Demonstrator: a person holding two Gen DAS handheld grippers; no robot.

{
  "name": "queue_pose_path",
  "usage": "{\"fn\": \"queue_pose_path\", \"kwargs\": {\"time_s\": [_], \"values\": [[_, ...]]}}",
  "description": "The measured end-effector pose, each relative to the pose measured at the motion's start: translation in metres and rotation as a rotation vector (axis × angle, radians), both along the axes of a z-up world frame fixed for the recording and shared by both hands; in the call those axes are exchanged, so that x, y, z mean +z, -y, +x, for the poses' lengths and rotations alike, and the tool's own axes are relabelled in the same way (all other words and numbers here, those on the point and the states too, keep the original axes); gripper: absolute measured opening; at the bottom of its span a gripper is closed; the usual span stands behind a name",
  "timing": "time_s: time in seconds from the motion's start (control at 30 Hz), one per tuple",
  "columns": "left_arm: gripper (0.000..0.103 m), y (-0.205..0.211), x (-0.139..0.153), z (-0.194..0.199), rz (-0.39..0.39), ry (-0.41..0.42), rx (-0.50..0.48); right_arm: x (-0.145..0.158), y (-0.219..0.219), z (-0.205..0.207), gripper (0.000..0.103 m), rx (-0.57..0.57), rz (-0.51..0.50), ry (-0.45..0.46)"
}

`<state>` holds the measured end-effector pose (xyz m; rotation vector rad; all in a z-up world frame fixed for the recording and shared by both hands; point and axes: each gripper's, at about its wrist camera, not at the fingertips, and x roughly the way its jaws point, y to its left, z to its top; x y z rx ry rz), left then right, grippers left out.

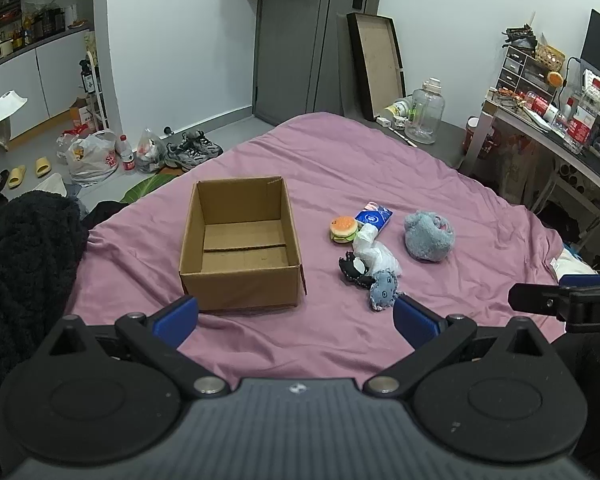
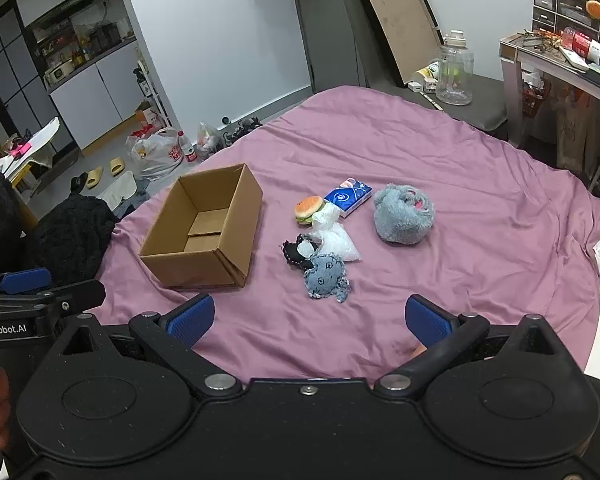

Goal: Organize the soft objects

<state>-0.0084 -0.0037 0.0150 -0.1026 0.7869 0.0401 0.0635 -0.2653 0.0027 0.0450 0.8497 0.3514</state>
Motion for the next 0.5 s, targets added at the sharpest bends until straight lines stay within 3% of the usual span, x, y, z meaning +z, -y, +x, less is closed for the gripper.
{"fn": "queue_pose_path", "kwargs": {"time_s": [0.5], "values": [[0.103,-0.0014,0.0021,-0.0014,-0.006,0.001,0.005,0.0001,-0.002,0.0012,0.103,0.002,-0.015,-0.007]]}}
